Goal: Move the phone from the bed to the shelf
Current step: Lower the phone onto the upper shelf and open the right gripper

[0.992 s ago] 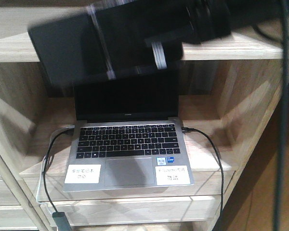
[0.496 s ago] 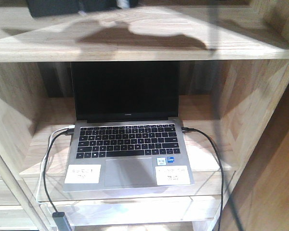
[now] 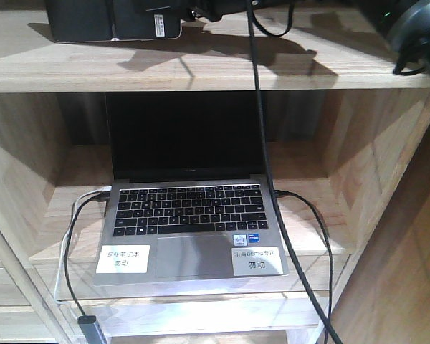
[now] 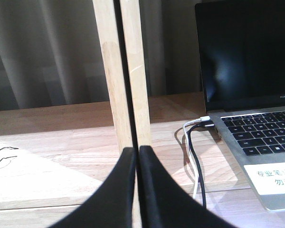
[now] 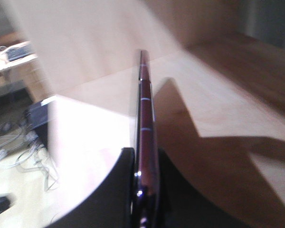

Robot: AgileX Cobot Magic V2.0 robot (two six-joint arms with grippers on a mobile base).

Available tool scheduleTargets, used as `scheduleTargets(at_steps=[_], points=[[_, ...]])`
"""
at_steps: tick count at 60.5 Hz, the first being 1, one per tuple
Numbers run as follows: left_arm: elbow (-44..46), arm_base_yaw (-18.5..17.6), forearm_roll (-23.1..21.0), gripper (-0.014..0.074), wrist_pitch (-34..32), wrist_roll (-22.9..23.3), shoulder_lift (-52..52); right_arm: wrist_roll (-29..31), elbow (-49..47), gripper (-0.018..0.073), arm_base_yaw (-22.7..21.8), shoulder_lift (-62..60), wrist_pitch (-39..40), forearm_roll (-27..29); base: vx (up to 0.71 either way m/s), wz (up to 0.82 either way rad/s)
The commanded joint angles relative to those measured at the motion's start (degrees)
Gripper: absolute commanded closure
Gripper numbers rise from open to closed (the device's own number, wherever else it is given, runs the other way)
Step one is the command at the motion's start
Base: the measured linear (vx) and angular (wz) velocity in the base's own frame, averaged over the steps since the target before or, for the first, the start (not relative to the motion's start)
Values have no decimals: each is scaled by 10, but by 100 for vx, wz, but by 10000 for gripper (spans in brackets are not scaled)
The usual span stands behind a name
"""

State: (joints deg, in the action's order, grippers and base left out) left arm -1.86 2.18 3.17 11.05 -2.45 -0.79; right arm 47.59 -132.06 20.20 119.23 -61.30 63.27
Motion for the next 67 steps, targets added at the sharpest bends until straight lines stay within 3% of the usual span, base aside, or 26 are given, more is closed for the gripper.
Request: scheduleTargets(at_steps=[1, 25, 36, 45, 67], points=[[15, 0, -3, 596, -41, 2, -6, 20, -20, 560, -2, -26, 42, 42, 0, 0], [15, 0, -3, 596, -41, 2, -6, 19, -20, 552, -2, -10, 66, 36, 0, 0], [15, 0, -3, 596, -41, 2, -6, 19, -20, 507, -2, -10, 73, 36, 0, 0], [15, 0, -3, 596, -41, 2, -6, 18, -20, 403, -2, -10, 74, 31, 0, 0], [15, 0, -3, 596, -41, 2, -6, 14, -20, -45, -2, -10, 114, 3, 0, 0]])
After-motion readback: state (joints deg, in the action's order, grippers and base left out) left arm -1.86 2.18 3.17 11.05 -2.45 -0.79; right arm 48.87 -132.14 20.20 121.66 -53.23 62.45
